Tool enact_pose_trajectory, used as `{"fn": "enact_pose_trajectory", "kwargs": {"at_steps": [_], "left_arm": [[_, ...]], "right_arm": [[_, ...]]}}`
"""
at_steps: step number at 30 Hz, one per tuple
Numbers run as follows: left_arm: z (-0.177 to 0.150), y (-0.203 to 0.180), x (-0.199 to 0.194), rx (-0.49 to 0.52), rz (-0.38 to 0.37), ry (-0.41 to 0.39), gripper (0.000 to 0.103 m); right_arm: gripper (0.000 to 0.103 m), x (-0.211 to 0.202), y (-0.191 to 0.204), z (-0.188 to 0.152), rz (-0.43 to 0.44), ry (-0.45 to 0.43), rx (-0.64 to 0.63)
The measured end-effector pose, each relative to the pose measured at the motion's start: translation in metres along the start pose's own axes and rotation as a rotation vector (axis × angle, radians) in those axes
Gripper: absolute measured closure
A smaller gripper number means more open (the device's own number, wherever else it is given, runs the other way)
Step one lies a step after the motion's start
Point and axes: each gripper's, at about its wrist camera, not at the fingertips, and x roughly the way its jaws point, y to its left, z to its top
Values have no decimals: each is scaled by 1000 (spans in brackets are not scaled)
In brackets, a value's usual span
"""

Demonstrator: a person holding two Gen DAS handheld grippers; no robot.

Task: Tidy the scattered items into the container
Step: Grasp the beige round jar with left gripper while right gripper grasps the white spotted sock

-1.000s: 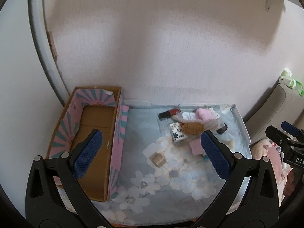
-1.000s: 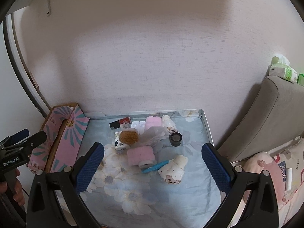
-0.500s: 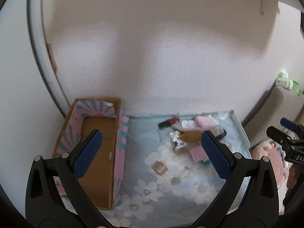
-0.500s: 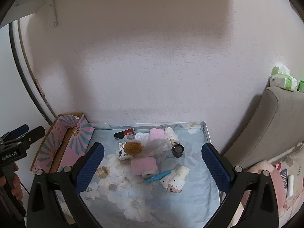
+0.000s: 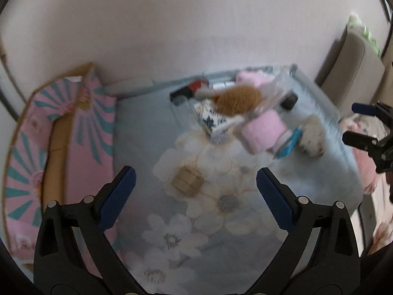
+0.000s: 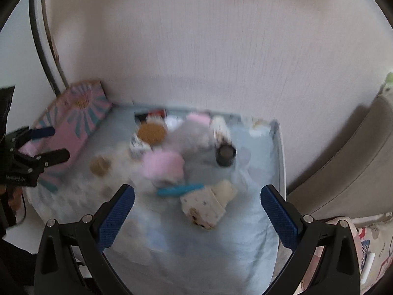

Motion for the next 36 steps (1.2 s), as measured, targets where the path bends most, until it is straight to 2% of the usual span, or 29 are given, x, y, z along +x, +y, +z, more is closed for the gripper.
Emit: {"fn": "enact_pose_trajectory", "kwargs": {"at_steps": [7,12,14,16,19,24,26,27,36], "left_arm": [[-15,6,49,22,6,51,23],[-19,10,59,20,-20,55,29],[-21,11,64,27,-28,69,38],[-23,13,69,30,-35,84,51],[-24,14,70,37,-32,83,64],[-24,17,68,37,-52,87,64],[-23,18,64,33,-67,85,64],[-22,18,60,32,-71,83,64],[-3,21,11,14,-116,42,64]], "right_arm": [[1,51,-19,-22,8,70,17],[1,68,-24,-28,18,72,53],[1,73,-25,-27,25,62,55],[3,76,-25,-25,27,56,53],[13,85,-24,-24,31,71,44],[53,88,-19,-27,74,87,37],[60,86,-16,-27,60,82,38],[67,84,-16,-26,55,79,41],[72,46,-12,-21,22,49,85]]}}
